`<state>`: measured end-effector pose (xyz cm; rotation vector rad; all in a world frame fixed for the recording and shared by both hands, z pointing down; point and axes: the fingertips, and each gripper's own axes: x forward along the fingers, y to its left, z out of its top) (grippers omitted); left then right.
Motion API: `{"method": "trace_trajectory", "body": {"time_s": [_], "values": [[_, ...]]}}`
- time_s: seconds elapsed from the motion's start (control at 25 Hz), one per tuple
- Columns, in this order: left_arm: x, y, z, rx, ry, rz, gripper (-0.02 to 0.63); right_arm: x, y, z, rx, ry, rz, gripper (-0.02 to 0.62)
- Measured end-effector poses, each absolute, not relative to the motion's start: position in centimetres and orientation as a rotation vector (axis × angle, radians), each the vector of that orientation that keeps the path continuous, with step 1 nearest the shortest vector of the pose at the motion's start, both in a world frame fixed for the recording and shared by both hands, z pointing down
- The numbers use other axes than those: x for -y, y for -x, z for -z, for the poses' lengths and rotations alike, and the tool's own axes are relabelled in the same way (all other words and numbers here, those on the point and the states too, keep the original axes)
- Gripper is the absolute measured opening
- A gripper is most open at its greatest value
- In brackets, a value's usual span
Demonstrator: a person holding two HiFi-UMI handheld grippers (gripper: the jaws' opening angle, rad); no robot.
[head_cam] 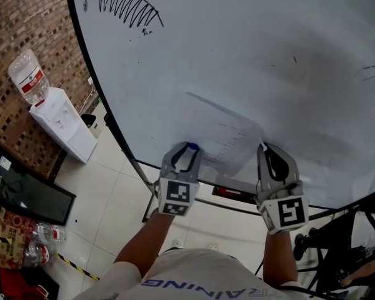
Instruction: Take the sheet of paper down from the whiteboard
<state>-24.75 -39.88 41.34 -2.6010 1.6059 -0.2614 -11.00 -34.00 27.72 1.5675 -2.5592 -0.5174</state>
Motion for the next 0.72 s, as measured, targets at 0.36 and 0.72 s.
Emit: {"method": "trace_trajectory", "body": {"time_s": [0.36,0.72], "values": [[36.9,26.7,-43.3,-1.606,2.684,0.265,0.129,32.3,8.9,-31.5,2.594,-1.530,0.354,0.008],[34.2,31.9,-44.7,-1.738,2.728,0.196,0.129,28.7,3.2,-38.1,2.591,-1.600,0.150,0.008]]}}
